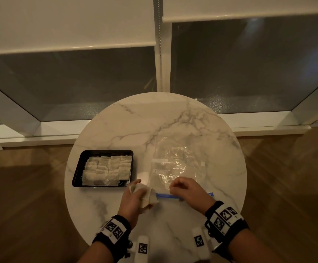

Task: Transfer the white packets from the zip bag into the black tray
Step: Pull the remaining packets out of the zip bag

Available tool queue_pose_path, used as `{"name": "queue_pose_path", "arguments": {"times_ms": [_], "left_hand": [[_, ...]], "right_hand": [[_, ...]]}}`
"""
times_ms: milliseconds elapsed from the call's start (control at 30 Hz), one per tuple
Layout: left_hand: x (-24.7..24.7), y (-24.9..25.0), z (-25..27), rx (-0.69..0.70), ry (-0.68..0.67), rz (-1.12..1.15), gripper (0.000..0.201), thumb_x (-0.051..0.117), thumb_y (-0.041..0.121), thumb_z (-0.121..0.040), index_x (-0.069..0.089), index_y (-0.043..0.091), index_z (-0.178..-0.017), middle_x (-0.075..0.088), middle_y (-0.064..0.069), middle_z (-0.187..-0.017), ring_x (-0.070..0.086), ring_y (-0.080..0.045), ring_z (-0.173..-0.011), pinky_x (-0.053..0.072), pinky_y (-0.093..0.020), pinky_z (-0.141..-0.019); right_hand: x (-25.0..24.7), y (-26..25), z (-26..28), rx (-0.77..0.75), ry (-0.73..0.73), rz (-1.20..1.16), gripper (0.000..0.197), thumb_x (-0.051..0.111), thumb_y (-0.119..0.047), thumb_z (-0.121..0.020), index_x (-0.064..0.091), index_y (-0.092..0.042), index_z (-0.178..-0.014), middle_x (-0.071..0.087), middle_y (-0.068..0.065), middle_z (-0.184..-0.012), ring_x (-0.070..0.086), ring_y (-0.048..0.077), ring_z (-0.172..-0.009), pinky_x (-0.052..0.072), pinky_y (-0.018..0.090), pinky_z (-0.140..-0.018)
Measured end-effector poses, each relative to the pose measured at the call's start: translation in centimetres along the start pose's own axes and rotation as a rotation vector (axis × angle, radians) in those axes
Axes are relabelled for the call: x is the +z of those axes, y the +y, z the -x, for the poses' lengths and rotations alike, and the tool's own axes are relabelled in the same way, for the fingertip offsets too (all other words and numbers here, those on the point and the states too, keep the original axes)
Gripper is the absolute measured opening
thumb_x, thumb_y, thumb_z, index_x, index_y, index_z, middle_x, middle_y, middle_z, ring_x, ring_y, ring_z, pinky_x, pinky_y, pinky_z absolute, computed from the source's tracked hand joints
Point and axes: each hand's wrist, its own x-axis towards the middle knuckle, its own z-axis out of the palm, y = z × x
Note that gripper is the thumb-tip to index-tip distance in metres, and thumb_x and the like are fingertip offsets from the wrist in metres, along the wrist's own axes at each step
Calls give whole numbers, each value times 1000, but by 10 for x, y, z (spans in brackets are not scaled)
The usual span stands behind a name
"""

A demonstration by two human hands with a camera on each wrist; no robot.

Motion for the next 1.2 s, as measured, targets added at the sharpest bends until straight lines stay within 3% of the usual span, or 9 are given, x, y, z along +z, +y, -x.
{"name": "queue_pose_path", "arguments": {"times_ms": [100,200,333,400,500,633,800,967,1200], "left_hand": [[-23,-14,-9,81,161,-201,36,62,15,-95,50,31,-125,62,-10,-114,65,-32,-95,59,-42,-65],[-36,-26,-17,112,205,-286,35,65,17,-94,52,35,-122,62,-6,-116,66,-29,-98,60,-51,-77],[-36,-34,-22,214,176,-448,33,63,21,-95,54,36,-123,65,0,-111,66,-22,-98,59,-47,-84],[-36,-38,-24,245,197,-572,40,65,19,-91,54,37,-125,63,4,-111,64,-21,-101,59,-44,-85],[-36,-43,-23,301,321,-778,53,72,14,-81,56,30,-129,60,3,-115,60,-23,-109,54,-42,-92],[-24,-46,-15,472,466,-1164,49,75,33,-75,59,29,-121,55,0,-126,47,-27,-121,43,-43,-100],[14,-41,-17,750,182,-1284,59,73,36,-79,48,34,-133,43,3,-141,42,-23,-131,40,-36,-108],[48,-23,-40,640,125,-1477,99,75,45,-78,11,40,-154,14,-8,-163,28,-29,-145,34,-42,-114],[69,-6,-74,583,140,-1603,105,71,13,-80,0,41,-153,8,-14,-163,45,-35,-132,46,-48,-103]], "right_hand": [[-5,6,8,162,-139,156,14,63,-22,-90,73,-13,-88,75,4,-88,67,11,-76,55,29,-69],[0,13,16,239,-189,311,16,62,-30,-90,75,-21,-87,72,-3,-87,64,7,-77,53,28,-76],[7,14,23,291,-189,443,39,56,-33,-96,61,-20,-132,60,-7,-131,56,9,-119,40,20,-98],[6,13,25,309,-191,460,44,54,-33,-96,56,-18,-138,56,-4,-139,53,12,-125,38,23,-101],[3,14,25,326,-199,493,46,52,-34,-97,52,-17,-140,58,-2,-135,55,13,-119,41,24,-99],[-2,27,24,394,-188,426,53,53,-36,-94,46,-20,-144,66,-3,-115,60,9,-96,48,27,-94],[-5,38,26,349,-110,323,62,56,-34,-92,34,-32,-150,70,-8,-98,61,2,-80,50,24,-88],[-11,37,21,279,-41,249,65,57,-31,-92,30,-38,-151,73,-5,-88,64,4,-81,51,22,-86],[-21,39,5,355,29,149,62,58,-29,-91,37,-26,-149,72,-2,-96,63,9,-79,52,24,-77]]}}
